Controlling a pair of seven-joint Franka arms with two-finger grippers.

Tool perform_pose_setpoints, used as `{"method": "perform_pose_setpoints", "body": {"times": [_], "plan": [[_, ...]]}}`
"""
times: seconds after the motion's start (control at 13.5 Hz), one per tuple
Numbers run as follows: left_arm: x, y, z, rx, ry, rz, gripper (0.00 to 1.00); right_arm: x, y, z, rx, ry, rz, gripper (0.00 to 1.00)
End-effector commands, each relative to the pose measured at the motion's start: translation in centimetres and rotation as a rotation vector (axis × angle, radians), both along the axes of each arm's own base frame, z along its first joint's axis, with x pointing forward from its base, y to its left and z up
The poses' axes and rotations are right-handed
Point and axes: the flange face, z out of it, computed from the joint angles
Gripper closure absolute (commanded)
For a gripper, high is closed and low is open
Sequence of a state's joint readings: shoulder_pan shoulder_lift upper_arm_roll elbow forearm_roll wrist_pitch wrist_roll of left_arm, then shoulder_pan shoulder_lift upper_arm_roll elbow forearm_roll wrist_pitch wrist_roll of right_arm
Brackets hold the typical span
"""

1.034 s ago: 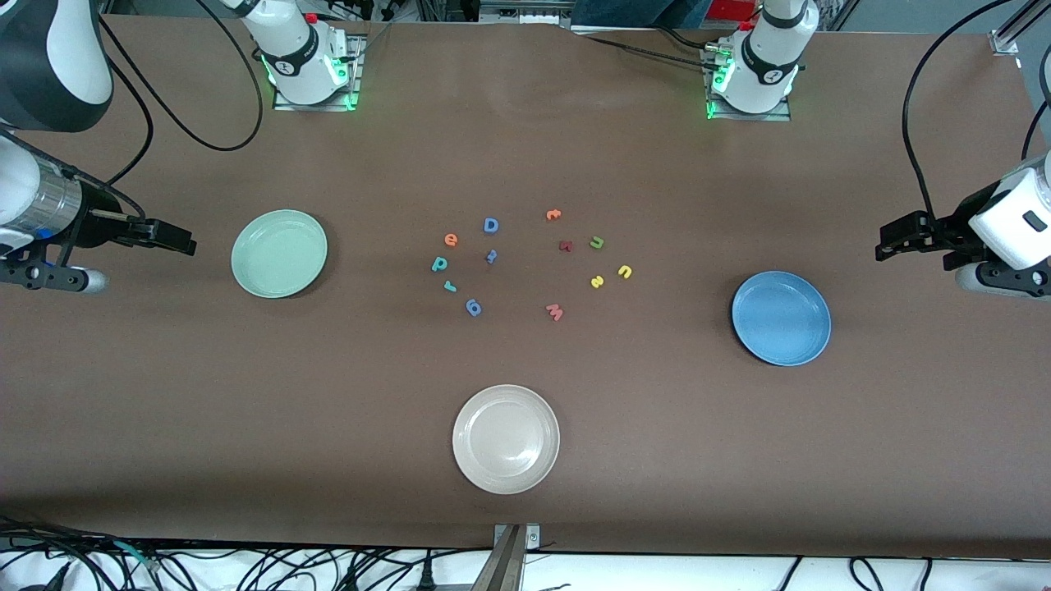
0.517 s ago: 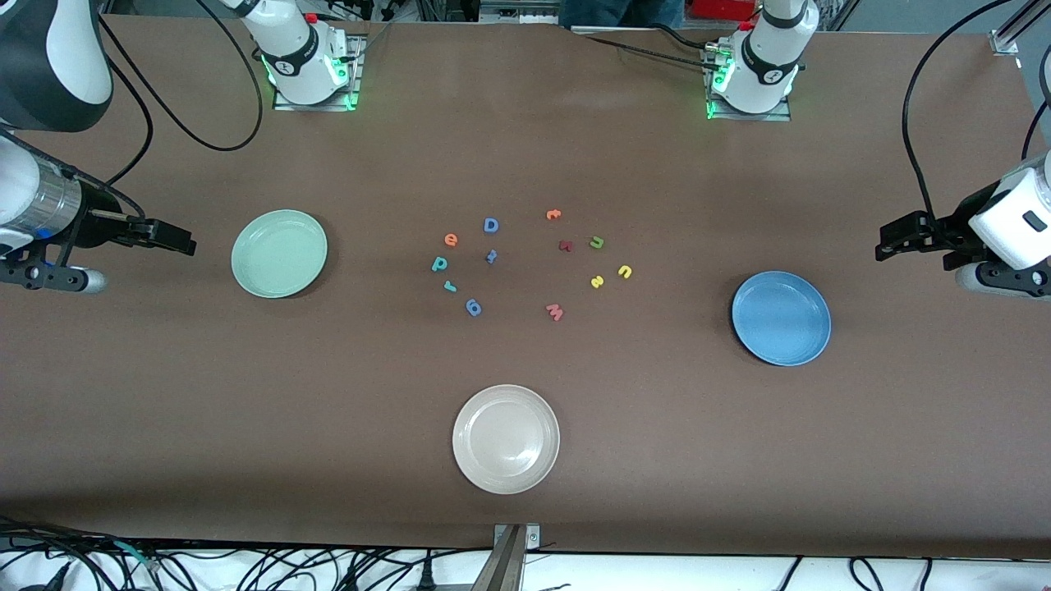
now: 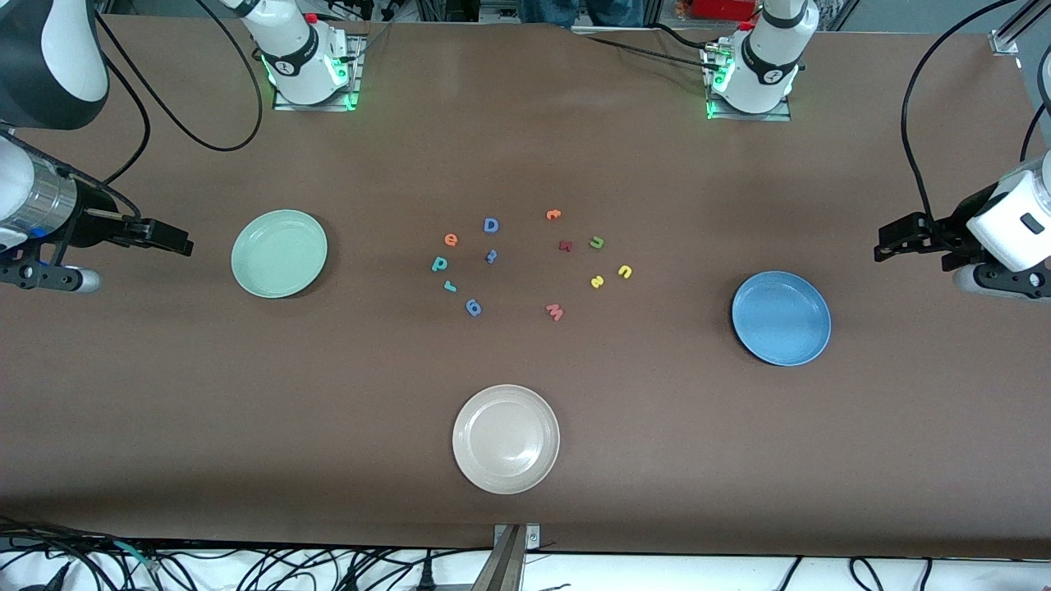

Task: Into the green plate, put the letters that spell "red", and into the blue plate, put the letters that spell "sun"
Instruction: 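Move the left gripper to the yellow u while the right gripper reaches the teal d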

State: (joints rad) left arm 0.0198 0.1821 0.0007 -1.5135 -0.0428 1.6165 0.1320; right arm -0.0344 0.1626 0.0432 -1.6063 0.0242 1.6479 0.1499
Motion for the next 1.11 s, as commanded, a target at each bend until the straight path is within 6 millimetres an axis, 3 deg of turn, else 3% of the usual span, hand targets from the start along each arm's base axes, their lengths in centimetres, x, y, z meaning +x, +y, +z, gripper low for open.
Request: {"method": "perform_pose_setpoints", "body": {"times": [0.0, 0.44, 0.52, 0.59, 0.66, 0.74, 0.89, 1.03], "plan": [[0.7, 0.1, -1.5, -0.019, 0.019, 0.015, 0.0, 0.3, 0.0, 0.3, -0.005, -0.009, -0.01, 0.0], [1.6, -0.4, -4.6, -0.029, 0.068, 0.006, 0.0, 0.4, 0.1, 0.0, -0.005, -0.006, -0.009, 0.0], [2.3, -0.5, -7.1, -0.034, 0.106, 0.006, 0.0, 0.4, 0.2, -0.1, -0.006, -0.004, -0.022, 0.0], [2.8, -1.5, -9.3, -0.059, 0.136, 0.003, 0.0, 0.4, 0.5, -0.1, -0.011, 0.001, -0.058, 0.0], [3.6, -2.4, -13.0, -0.068, 0.192, -0.003, 0.0, 0.3, 1.0, -0.1, -0.016, 0.006, -0.096, 0.0], [3.6, -4.7, -13.3, -0.067, 0.197, -0.037, 0.0, 0.3, 2.0, -0.4, -0.018, 0.016, -0.1, 0.0], [3.8, -7.0, -15.9, -0.11, 0.237, -0.049, 0.0, 0.2, 3.3, -0.7, -0.024, 0.023, -0.114, 0.0], [4.3, -11.9, -16.7, -0.132, 0.187, -0.103, 0.0, 0.2, 6.0, -1.8, -0.042, 0.041, -0.213, 0.01]]}}
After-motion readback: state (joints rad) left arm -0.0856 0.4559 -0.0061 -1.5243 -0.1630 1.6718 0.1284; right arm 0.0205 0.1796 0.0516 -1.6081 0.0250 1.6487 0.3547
